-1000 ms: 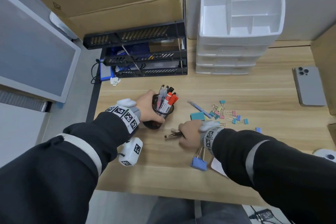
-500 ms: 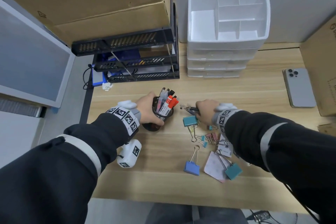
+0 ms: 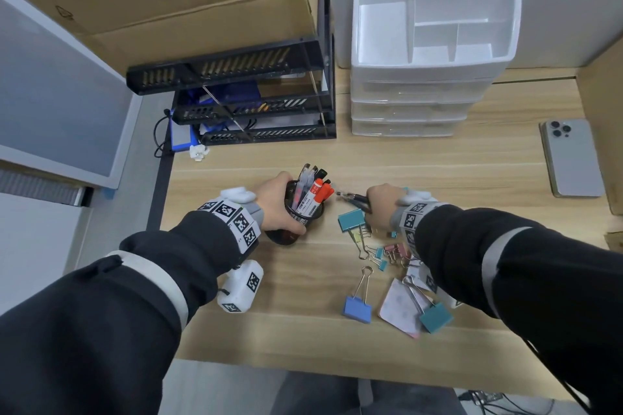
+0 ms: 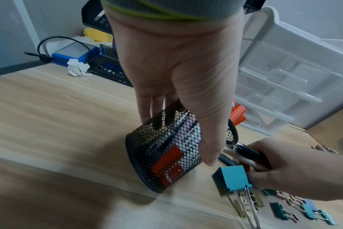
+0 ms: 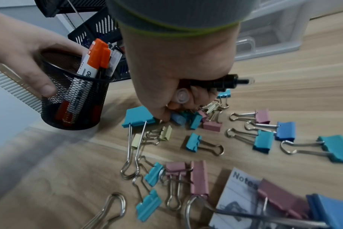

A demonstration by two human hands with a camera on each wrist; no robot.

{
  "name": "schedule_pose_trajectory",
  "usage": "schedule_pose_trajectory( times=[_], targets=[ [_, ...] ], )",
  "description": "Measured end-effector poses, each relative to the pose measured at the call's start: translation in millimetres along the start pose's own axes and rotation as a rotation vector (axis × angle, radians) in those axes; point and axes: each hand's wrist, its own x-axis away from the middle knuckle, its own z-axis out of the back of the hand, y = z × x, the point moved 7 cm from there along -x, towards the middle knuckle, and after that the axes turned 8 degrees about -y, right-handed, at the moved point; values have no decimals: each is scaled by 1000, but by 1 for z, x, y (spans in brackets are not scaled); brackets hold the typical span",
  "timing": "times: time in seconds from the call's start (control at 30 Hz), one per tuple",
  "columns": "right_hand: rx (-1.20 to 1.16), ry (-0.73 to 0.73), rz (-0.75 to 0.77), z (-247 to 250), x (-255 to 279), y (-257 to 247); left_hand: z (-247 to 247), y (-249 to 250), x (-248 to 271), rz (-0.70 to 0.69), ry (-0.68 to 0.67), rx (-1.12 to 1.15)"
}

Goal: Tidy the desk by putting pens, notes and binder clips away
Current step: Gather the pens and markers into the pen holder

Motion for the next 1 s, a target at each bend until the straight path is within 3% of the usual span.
schedule_pose_trajectory(
  times=[0.3, 0.63, 0.8, 1.0],
  targets=[
    [-166, 91, 51, 30, 19, 10, 2, 7, -5, 8, -2, -2],
    [79, 317, 410, 88, 65, -25, 14, 32, -6, 3, -22, -130],
    [436, 333, 315, 98, 68, -36, 18, 55, -8, -67, -2, -144],
    [669, 318, 211, 93, 81, -55, 10, 74, -8, -109, -10, -160]
  ],
)
